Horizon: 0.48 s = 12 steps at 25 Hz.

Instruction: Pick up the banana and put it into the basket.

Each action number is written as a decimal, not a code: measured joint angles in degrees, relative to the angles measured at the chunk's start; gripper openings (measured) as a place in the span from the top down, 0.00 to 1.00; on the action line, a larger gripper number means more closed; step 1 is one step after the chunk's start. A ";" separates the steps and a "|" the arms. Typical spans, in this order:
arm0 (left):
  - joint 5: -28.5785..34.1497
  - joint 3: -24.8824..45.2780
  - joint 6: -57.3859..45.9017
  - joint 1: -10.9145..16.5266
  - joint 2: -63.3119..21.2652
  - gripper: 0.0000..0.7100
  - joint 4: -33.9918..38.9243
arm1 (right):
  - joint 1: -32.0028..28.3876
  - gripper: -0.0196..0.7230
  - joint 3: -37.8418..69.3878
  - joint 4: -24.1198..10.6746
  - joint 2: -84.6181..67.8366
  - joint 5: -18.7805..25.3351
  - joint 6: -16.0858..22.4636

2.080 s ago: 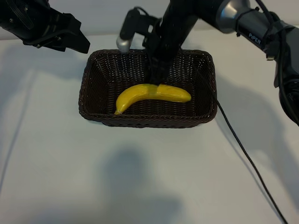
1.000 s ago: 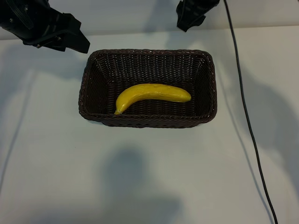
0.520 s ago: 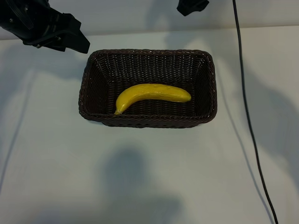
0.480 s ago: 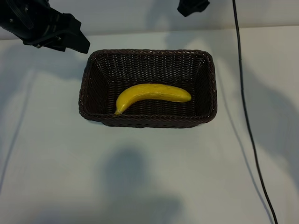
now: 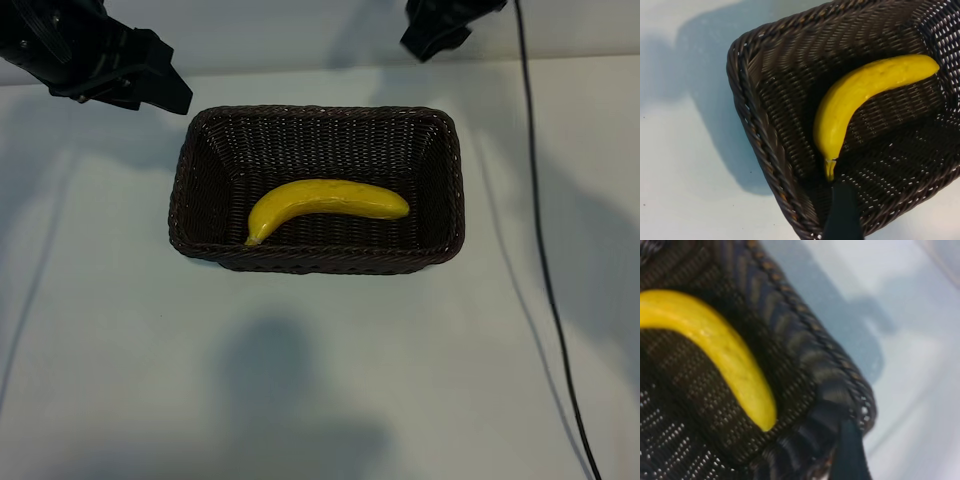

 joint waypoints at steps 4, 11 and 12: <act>0.00 0.00 0.00 0.00 0.00 0.17 0.00 | -2.43 0.24 2.92 0.87 -2.69 -0.06 0.23; -0.26 0.00 0.00 0.00 0.00 0.17 0.07 | -3.25 0.24 10.53 3.18 -6.66 0.05 -0.59; -0.26 0.00 0.00 0.00 0.00 0.17 0.07 | -3.25 0.24 11.01 4.02 -6.92 -0.01 -0.64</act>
